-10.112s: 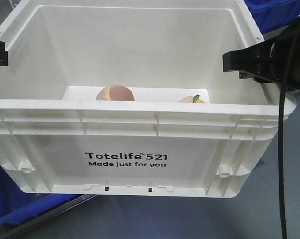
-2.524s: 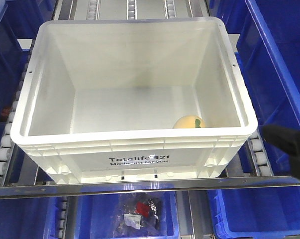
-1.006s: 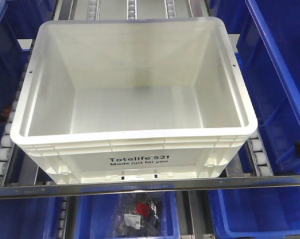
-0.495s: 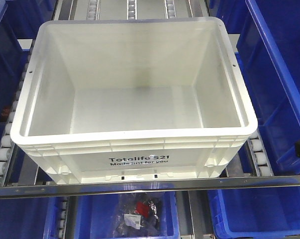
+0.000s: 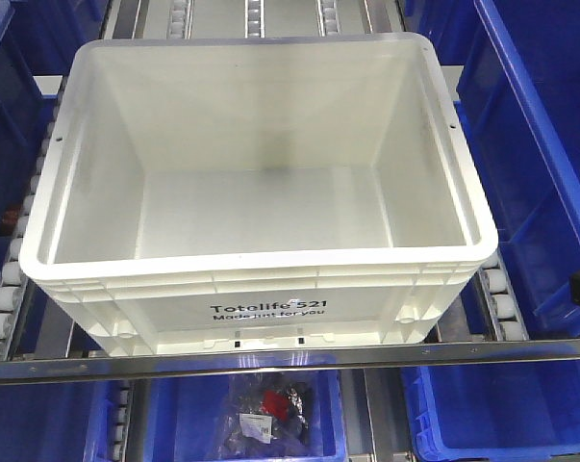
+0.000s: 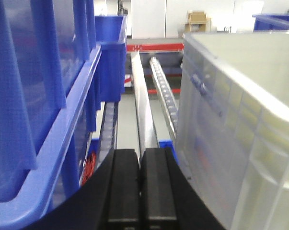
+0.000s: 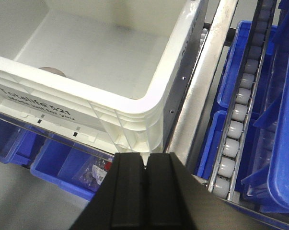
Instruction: Place moving items into box and shelve
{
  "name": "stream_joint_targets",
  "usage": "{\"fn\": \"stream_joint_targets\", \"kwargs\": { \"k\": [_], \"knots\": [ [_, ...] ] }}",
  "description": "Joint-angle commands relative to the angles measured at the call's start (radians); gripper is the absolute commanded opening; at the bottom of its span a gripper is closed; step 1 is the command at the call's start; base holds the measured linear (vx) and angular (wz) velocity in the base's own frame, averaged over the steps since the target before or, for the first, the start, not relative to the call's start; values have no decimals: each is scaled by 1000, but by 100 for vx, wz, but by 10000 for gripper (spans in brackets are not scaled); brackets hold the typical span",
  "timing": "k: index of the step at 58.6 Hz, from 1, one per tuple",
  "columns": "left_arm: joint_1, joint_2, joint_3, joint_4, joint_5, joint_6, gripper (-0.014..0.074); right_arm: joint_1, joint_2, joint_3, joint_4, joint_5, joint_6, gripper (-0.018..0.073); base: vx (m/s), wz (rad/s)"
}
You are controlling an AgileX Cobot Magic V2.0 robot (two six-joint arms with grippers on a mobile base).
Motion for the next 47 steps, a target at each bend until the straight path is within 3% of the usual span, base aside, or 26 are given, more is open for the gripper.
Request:
{"fn": "stream_joint_targets", "kwargs": {
  "k": [1, 15, 24, 47],
  "knots": [
    [0, -14, 28, -13, -93, -10, 50, 0, 4, -24, -17, -64, -9, -16, 0, 0],
    [8, -14, 28, -13, -92, -10, 50, 0, 4, -24, -17, -64, -9, -16, 0, 0],
    [57, -13, 27, -13, -92, -10, 50, 0, 4, -24, -17, -64, -9, -16, 0, 0],
    [58, -13, 27, -13, -92, -10, 50, 0, 4, -24, -17, -64, -9, -16, 0, 0]
  ]
}}
